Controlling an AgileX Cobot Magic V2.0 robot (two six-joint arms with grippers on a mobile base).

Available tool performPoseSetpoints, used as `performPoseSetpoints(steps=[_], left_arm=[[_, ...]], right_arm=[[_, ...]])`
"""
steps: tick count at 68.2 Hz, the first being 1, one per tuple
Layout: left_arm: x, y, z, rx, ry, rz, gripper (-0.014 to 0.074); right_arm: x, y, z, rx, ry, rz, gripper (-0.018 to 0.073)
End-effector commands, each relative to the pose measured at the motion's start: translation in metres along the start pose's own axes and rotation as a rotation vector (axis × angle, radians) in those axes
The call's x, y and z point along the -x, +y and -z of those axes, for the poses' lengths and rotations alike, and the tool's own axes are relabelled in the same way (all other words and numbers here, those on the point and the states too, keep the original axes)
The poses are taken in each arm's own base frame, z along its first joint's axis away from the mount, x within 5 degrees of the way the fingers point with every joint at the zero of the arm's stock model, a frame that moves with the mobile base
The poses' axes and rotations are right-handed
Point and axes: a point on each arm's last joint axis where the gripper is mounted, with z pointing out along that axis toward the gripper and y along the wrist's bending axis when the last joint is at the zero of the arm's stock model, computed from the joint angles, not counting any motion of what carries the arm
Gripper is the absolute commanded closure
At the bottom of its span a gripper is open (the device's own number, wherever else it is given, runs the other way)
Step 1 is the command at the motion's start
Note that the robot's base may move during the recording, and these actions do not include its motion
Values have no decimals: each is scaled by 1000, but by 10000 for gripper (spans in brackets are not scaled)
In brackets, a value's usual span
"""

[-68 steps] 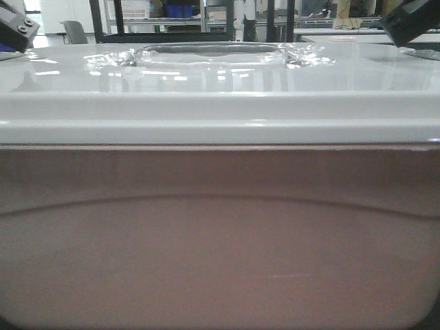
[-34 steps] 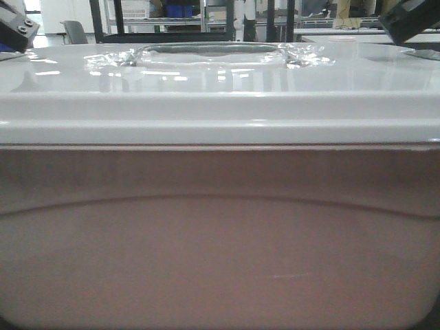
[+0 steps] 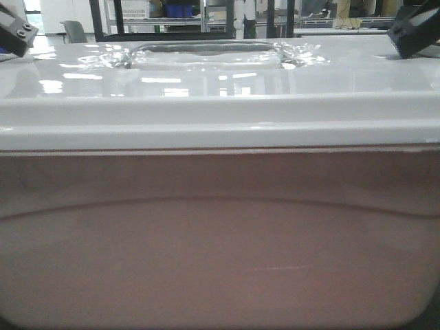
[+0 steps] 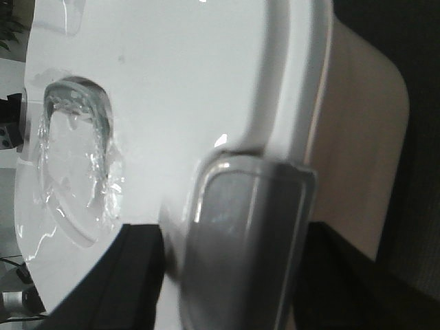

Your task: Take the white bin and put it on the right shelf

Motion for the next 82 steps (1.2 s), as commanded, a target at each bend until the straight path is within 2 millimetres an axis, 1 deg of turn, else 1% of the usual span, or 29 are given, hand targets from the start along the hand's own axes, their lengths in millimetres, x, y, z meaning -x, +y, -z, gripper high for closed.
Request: performPoseSetpoints(steps=[1,22,32,36,82], left_arm=[[6,-18,5,-97,-43,-10,231],[6,-17,5,-93,-48,-10,235],[6,-17,5,-93,-48,-10,316],[6,-17,5,-93,-48,-10,335],[6,-17,5,-91,-49,-9,336]], right_arm=[[3,15,7,79,-40,22,129],[3,15,7,83,-35,22,129],[3,15,7,83,-35,22,129],[3,15,7,83,-35,22,129],[3,16,7,86,-33,42,129]])
